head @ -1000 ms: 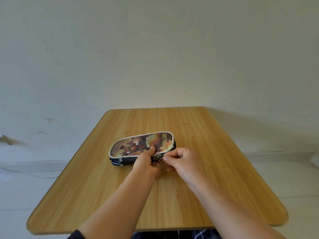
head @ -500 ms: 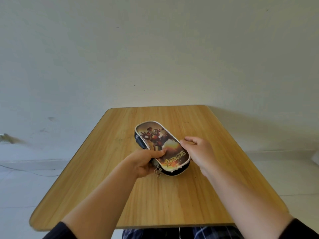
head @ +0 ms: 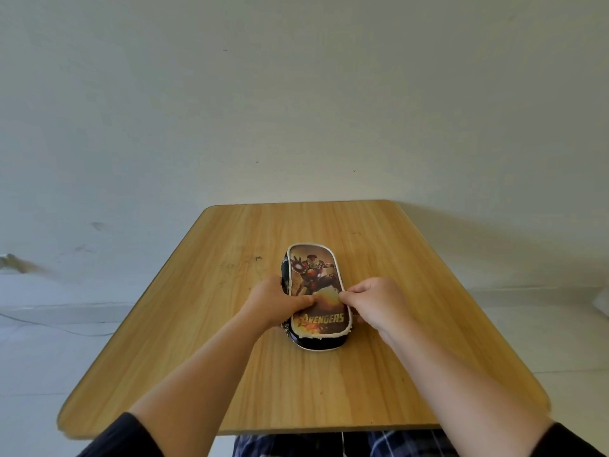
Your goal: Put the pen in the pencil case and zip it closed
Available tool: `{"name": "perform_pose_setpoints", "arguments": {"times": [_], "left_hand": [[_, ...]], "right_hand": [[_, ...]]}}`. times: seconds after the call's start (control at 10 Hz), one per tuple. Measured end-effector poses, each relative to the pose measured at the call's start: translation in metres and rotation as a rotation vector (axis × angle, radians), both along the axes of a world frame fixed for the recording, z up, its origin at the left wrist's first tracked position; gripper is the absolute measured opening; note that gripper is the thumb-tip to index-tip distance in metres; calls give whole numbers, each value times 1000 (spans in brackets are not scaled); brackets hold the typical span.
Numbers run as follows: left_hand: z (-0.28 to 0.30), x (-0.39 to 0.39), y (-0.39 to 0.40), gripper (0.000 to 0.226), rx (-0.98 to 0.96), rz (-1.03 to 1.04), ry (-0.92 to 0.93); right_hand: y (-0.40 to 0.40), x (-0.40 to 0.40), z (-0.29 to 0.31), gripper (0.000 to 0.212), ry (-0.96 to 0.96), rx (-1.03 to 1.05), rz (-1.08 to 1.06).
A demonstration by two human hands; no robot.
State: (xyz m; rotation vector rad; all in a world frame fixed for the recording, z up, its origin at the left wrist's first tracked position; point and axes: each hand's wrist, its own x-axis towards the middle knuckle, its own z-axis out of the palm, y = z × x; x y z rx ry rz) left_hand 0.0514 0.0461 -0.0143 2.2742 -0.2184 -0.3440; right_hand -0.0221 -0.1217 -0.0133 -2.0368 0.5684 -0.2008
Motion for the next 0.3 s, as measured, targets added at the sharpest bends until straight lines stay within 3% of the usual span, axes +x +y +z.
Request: {"name": "perform_pose_setpoints", "arguments": {"times": [0.2, 0.3], "left_hand": [[12, -4, 5, 49, 477, -22, -261], [25, 0, 0, 63, 313, 77, -340]], "right_hand": [[-1, 1, 22, 19, -29, -63, 27], [0, 5, 41, 36, -101, -15, -3]]}}
